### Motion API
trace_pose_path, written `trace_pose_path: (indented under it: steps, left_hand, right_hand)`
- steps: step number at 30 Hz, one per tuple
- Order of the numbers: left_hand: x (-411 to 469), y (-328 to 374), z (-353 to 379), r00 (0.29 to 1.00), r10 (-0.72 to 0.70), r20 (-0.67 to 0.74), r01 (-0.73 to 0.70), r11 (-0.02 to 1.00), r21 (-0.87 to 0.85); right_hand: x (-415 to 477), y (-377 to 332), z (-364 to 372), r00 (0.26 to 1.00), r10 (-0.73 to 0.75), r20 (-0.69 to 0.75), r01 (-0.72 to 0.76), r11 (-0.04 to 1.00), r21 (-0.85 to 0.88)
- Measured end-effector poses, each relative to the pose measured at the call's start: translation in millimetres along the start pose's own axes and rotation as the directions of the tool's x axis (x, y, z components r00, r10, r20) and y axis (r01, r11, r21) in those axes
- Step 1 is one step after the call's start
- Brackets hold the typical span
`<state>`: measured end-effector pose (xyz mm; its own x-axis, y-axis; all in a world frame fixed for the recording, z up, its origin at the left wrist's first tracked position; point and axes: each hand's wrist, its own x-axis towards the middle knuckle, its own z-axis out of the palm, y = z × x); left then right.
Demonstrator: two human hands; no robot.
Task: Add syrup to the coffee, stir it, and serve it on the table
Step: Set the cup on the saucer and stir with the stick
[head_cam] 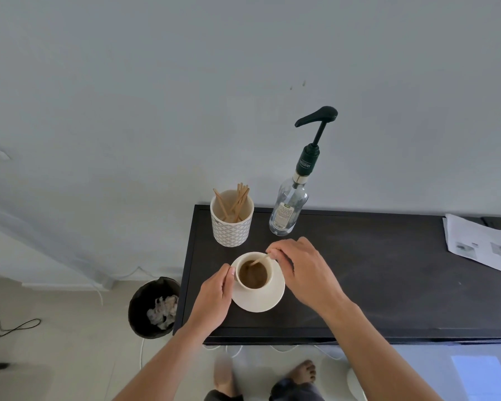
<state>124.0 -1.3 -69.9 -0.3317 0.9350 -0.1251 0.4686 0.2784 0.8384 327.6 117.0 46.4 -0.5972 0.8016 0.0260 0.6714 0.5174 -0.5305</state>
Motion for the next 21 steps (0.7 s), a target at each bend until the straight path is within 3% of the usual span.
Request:
trace_pose_path:
  steps: [3,5,8,12,15,18,21]
  left_hand:
    - [-1,3,-2,1.000,-0.009,0.004,0.009,1.000,0.009]
    - [-1,5,-3,1.000,-0.016,0.015,0.015,1.000,0.005]
    - [-1,6,-3,0.999,-0.026,0.019,0.026,1.000,0.013]
    - [0,5,-3,0.999,-0.024,0.022,0.023,0.999,0.023]
    - [1,4,-4,0.999,-0.037,0.028,0.036,0.999,0.029]
    - [0,6,-4,0.998,-0.046,0.035,0.046,0.999,0.023]
    - [-1,10,-6,0.998,-0.050,0.039,0.049,0.999,0.007]
  right_hand:
    - [3,8,-13,0.998,-0.032,-0.045,0.027,0.994,-0.107]
    - [2,9,-19,0.999,-0.041,0.016,0.043,0.989,-0.142]
    - [1,3,-12,0.993,-0.040,0.112,0.047,0.997,-0.064]
    - [10,3,-2,0.997,-0.039,0.063,0.037,0.999,0.023]
    - [18,15,-13,0.999,-0.041,0.023,0.042,0.998,-0.036]
    - [18,20,-24,0.996,-0.056,0.076,0.066,0.988,-0.137]
    - [14,14,-19,0.986,-0.082,0.148,0.094,0.992,-0.083]
